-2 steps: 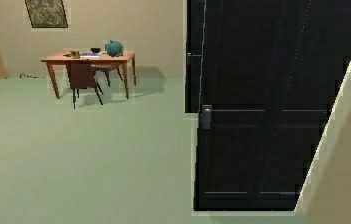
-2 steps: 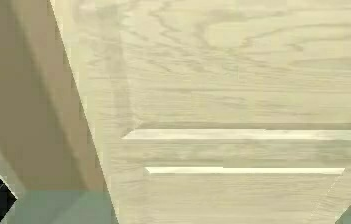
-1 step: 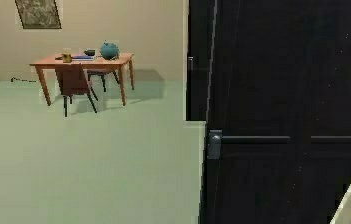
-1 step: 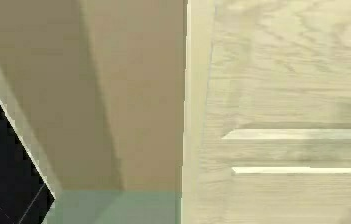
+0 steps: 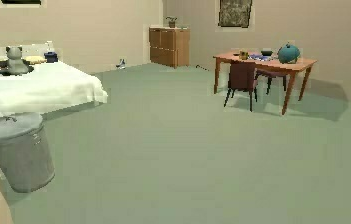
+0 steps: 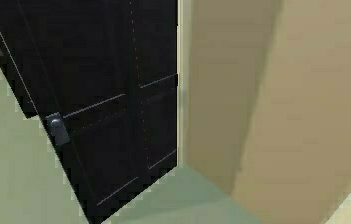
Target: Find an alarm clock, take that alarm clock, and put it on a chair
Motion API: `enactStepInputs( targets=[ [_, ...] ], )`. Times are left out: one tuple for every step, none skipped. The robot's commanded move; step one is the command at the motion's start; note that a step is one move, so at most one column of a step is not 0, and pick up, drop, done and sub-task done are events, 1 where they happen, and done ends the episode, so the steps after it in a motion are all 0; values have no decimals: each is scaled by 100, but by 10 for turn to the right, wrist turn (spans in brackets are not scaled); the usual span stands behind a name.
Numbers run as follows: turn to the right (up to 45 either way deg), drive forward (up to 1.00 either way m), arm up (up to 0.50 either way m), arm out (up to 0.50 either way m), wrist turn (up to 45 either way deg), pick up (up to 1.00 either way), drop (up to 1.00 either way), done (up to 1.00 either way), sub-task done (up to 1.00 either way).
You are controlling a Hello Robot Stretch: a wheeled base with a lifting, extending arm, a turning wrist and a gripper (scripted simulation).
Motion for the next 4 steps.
enactStepInputs(
  targets=[
    [-60, 0, 0, 0, 0, 0, 0, 0, 0],
    [0, 100, 0, 0, 0, 0, 0, 0, 0],
    [0, 100, 0, 0, 0, 0, 0, 0, 0],
    [0, 100, 0, 0, 0, 0, 0, 0, 0]
  ],
)
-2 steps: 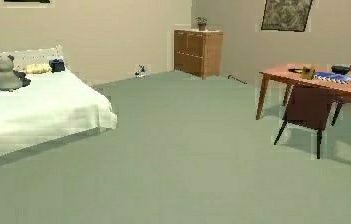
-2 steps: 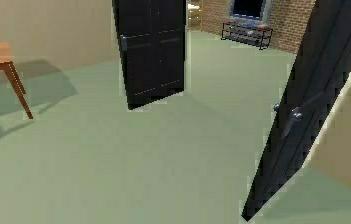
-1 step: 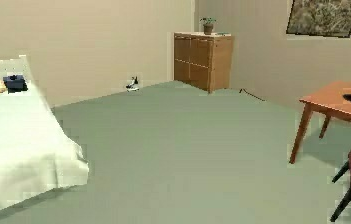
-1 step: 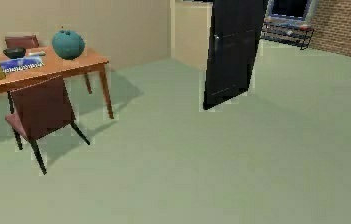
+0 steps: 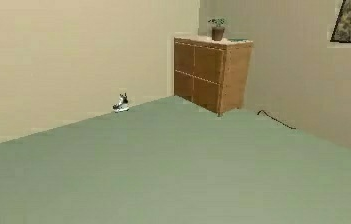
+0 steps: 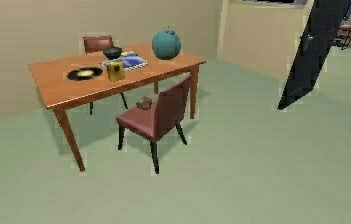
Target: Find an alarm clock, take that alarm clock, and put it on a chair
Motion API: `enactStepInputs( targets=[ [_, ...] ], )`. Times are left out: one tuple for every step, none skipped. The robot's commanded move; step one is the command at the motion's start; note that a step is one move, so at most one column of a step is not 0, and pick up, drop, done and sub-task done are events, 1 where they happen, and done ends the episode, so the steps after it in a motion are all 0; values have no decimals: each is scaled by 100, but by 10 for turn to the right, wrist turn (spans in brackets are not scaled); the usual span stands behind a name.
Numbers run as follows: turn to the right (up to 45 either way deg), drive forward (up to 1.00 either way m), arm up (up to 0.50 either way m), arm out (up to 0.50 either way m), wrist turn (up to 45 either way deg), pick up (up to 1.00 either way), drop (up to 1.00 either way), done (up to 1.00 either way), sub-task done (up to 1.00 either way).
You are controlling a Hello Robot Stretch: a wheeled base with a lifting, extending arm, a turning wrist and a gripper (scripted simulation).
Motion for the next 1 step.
enactStepInputs(
  targets=[
    [0, 75, 0, 0, 0, 0, 0, 0, 0]
  ],
)
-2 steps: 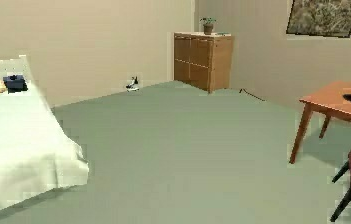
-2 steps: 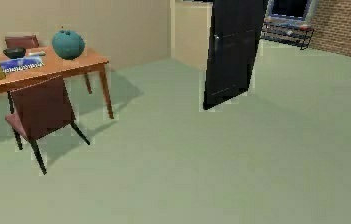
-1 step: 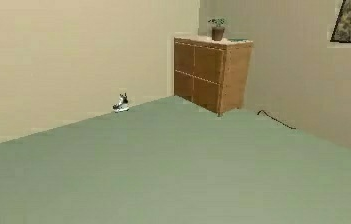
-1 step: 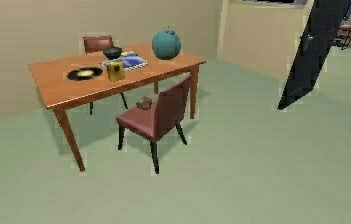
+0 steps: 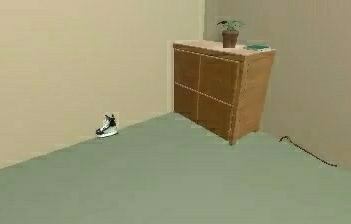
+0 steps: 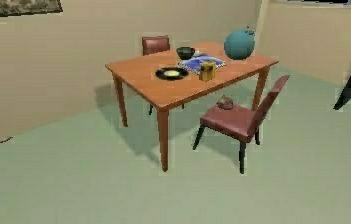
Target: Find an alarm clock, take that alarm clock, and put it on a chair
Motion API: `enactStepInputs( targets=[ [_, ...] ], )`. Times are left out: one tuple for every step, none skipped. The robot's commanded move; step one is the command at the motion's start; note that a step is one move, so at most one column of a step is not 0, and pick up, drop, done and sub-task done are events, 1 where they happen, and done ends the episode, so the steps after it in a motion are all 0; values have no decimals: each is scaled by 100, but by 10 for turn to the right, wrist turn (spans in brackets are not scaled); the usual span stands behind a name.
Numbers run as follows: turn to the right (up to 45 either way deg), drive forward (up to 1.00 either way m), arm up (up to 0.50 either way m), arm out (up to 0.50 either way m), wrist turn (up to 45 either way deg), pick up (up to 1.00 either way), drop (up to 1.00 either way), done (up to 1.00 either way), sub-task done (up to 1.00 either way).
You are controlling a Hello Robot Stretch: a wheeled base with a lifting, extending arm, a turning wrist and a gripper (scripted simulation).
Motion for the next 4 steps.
enactStepInputs(
  targets=[
    [-450, 0, 0, 0, 0, 0, 0, 0, 0],
    [-60, 0, 0, 0, 0, 0, 0, 0, 0],
    [0, 100, 0, 0, 0, 0, 0, 0, 0],
    [0, 20, 0, 0, 0, 0, 0, 0, 0]
  ],
)
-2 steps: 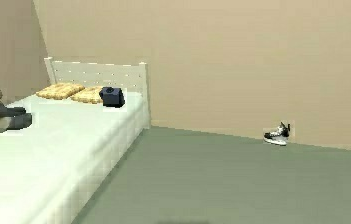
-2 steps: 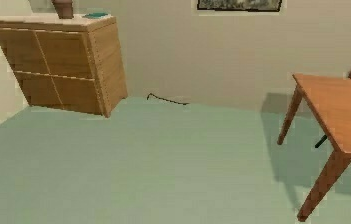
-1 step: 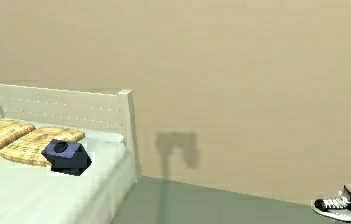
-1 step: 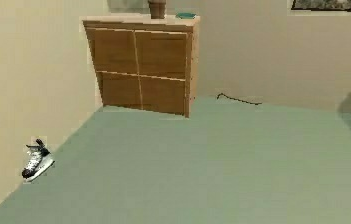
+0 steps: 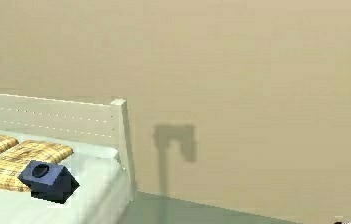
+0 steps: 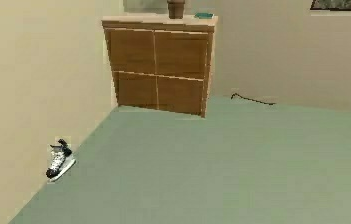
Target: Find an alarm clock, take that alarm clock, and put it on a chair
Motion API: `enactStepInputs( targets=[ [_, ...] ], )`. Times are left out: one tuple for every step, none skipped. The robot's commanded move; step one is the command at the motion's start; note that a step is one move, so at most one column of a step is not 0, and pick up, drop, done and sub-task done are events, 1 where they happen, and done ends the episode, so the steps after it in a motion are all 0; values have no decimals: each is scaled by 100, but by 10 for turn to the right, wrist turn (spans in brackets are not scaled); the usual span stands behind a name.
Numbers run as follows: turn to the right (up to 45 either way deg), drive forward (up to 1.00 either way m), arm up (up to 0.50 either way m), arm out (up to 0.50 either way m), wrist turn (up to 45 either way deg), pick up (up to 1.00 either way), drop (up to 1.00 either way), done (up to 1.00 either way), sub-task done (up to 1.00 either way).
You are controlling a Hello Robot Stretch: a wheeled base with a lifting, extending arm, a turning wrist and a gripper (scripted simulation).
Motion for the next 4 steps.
enactStepInputs(
  targets=[
    [-450, 0, 0, 0, 0, 0, 0, 0, 0],
    [-450, 0, 0, 0, 0, 0, 0, 0, 0],
    [-330, 0, 0, 0, 0, 0, 0, 0, 0],
    [450, 0, 0, 0, 0, 0, 0, 0, 0]
  ],
)
